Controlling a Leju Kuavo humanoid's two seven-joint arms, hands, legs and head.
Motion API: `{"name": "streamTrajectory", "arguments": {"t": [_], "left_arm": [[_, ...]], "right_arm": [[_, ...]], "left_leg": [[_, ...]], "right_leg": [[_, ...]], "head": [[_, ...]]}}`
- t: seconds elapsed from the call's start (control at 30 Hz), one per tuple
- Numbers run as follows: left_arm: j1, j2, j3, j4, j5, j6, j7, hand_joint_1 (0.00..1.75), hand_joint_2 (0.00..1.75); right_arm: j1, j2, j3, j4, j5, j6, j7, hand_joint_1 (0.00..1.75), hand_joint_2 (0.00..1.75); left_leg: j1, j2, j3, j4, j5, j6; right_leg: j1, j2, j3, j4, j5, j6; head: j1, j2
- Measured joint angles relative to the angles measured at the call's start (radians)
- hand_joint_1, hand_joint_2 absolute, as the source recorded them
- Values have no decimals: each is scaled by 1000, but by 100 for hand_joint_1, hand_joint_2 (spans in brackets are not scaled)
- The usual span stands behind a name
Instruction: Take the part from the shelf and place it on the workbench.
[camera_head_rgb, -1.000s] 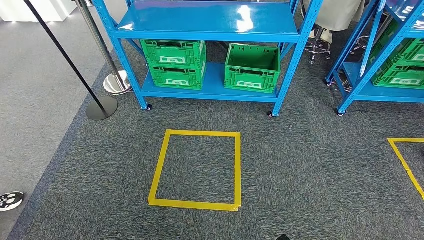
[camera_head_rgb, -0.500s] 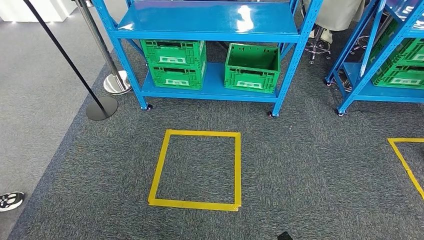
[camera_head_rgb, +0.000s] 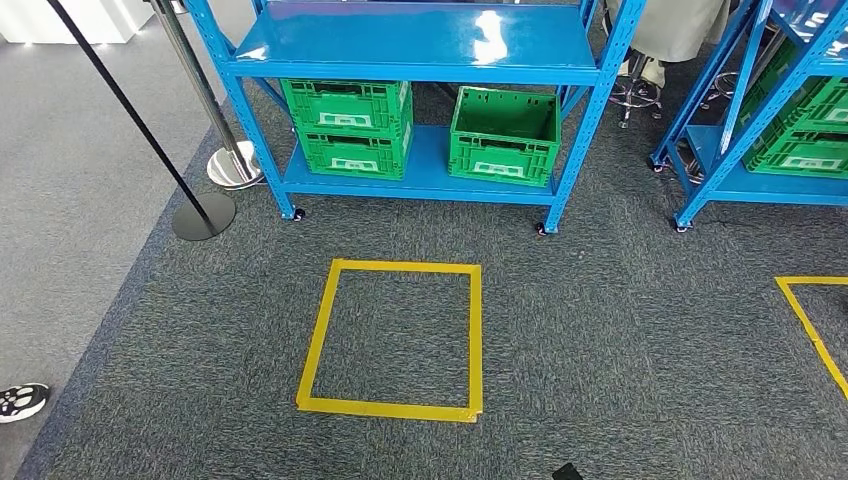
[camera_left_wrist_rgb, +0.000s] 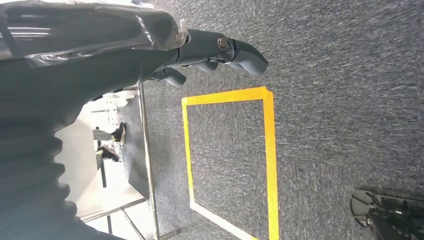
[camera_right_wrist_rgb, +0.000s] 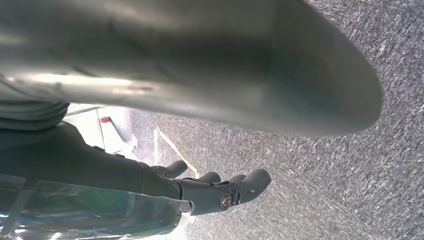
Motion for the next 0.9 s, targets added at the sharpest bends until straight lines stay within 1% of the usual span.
{"name": "streamTrajectory", "arguments": {"t": [0.2, 0.33, 0.57, 0.63, 0.67, 0.77, 0.8, 0.9], "left_arm": [[0, -1, 5, 0, -6, 0, -4, 0, 175], [0, -1, 5, 0, -14, 2, -22, 0, 175], [0, -1, 5, 0, -31, -2, -37, 0, 175], [0, -1, 5, 0, -38, -5, -45, 0, 175], [0, -1, 5, 0, -38, -2, -54, 0, 175], [0, 0, 9, 0, -27, 5, -95, 0, 44], [0, 0, 10, 0, -23, 6, -105, 0, 0], [0, -1, 16, 0, -19, 9, -120, 0, 0]], "right_arm": [[0, 0, 0, 0, 6, 2, 1, 0, 0], [0, 0, 0, 0, 10, 2, 4, 0, 175], [1, 0, 0, 0, 14, 1, -10, 0, 175], [1, -1, 1, 0, 20, -14, -10, 0, 175], [1, -1, 1, 0, 20, -28, -9, 0, 131], [1, -2, 0, 0, 16, -55, -14, 0, 0], [1, -2, 0, 0, 15, -56, -15, 0, 0], [1, -3, 0, 0, 17, -52, -7, 0, 0]], "left_leg": [[0, 0, 0, 0, 0, 0], [0, 0, 0, 0, 0, 0], [0, 0, 0, 0, 0, 0], [0, 0, 0, 0, 0, 0], [0, 0, 0, 0, 0, 0], [0, 0, 0, 0, 0, 0], [0, 0, 0, 0, 0, 0], [0, 0, 0, 0, 0, 0]], "right_leg": [[0, 0, 0, 0, 0, 0], [0, 0, 0, 0, 0, 0], [0, 0, 0, 0, 0, 0], [0, 0, 0, 0, 0, 0], [0, 0, 0, 0, 0, 0], [0, 0, 0, 0, 0, 0], [0, 0, 0, 0, 0, 0], [0, 0, 0, 0, 0, 0]], "head": [[0, 0], [0, 0], [0, 0], [0, 0], [0, 0], [0, 0], [0, 0], [0, 0]]}}
